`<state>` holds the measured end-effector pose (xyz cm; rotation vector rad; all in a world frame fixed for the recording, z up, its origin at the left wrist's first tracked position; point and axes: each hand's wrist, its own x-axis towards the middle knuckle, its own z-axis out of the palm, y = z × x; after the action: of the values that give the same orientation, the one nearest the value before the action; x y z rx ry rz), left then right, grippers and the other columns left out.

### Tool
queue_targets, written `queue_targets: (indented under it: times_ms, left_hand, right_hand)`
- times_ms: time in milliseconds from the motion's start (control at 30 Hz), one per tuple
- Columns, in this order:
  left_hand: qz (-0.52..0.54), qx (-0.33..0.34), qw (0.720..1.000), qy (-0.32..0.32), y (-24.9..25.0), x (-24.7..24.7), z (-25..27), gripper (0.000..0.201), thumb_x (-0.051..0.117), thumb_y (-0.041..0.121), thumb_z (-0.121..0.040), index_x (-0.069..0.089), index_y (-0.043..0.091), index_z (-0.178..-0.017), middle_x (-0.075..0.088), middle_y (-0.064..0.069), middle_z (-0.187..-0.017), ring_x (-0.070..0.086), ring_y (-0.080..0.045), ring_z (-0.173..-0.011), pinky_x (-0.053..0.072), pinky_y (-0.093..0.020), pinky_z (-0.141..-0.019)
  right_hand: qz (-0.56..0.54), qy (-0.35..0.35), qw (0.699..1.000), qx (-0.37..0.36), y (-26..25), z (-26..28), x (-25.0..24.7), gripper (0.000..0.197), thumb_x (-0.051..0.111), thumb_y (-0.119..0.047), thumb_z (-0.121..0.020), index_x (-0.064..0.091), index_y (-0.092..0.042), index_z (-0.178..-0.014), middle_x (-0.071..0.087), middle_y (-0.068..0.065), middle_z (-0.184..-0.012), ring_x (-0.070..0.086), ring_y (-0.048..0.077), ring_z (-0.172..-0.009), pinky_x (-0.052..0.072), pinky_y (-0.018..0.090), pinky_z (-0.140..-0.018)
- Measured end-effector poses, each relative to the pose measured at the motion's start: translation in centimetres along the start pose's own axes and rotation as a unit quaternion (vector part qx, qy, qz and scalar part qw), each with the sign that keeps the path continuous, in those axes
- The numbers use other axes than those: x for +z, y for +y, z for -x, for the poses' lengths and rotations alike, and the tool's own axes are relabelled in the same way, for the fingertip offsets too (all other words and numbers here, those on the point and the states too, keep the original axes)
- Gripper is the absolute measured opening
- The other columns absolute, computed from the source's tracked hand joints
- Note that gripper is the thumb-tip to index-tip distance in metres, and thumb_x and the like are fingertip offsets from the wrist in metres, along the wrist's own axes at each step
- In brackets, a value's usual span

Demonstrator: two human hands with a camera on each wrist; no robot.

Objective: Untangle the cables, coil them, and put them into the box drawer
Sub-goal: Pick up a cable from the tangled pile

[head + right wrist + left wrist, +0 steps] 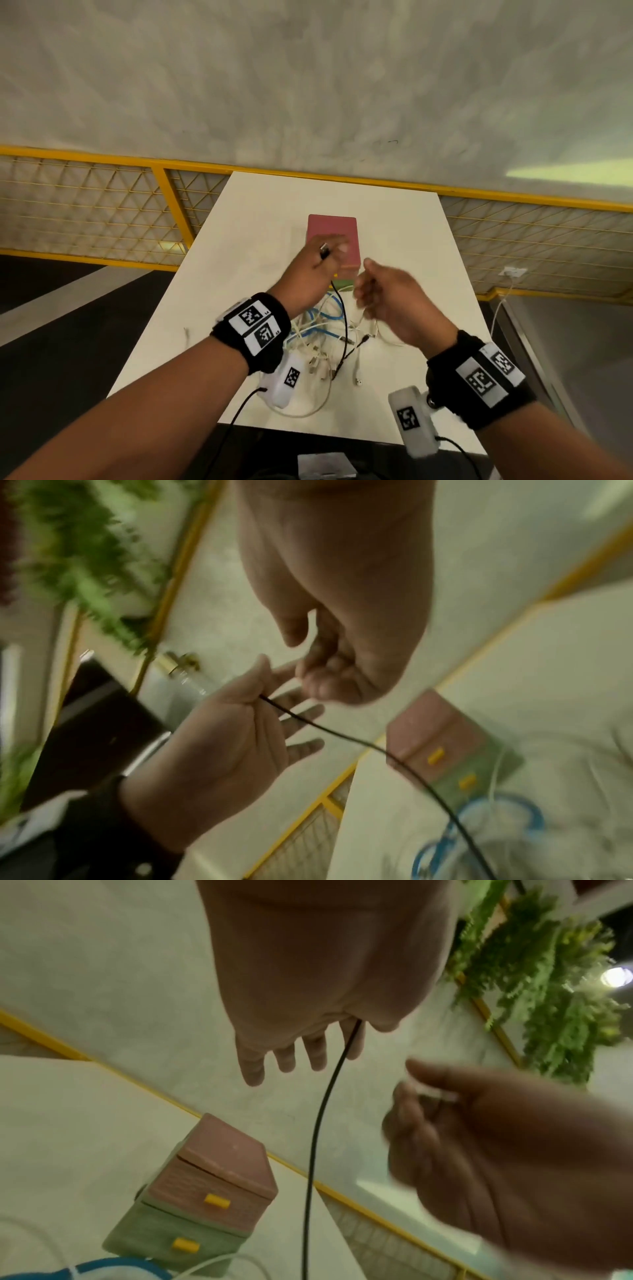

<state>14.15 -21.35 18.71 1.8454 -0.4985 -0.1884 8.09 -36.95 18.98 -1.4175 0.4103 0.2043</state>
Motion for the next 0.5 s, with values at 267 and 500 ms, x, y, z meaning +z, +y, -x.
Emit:
queue_targets:
  times_ms: [267,500]
  left_hand:
    - [0.224,-0.017,0.974,0.015,3.2,1.8,3.3,0.032,0.043,0.024,-0.105,0.068,0.02,-0.086,0.064,-0.003,-0.057,0.059,-0.026,-0.051,0.053,-0.036,-0.061]
    - [0.119,-0.272,0.944,-0.144,-4.4,-3.4,8.0,0.039,0.039,0.04,-0.104,0.059,0.012,-0.086,0.05,-0.002,-0.055,0.03,-0.01,-0.035,0.027,-0.02,-0.039]
  right_hand:
    - [-0.257,-0.139,0.949,0.118,0.7,-1.6,2.0,0.033,0.064,-0.04,-0.081,0.068,-0.008,-0.09,0.059,0.008,-0.064,0.057,0.022,-0.057,0.045,0.031,-0.065]
    - [-0.348,0.055,0.928,0.119,0.5,-4.0,-3.9,0.033,0.039,-0.025,-0.1,0.053,-0.017,-0.071,0.062,0.0,-0.058,0.057,0.016,-0.049,0.047,0.034,-0.068]
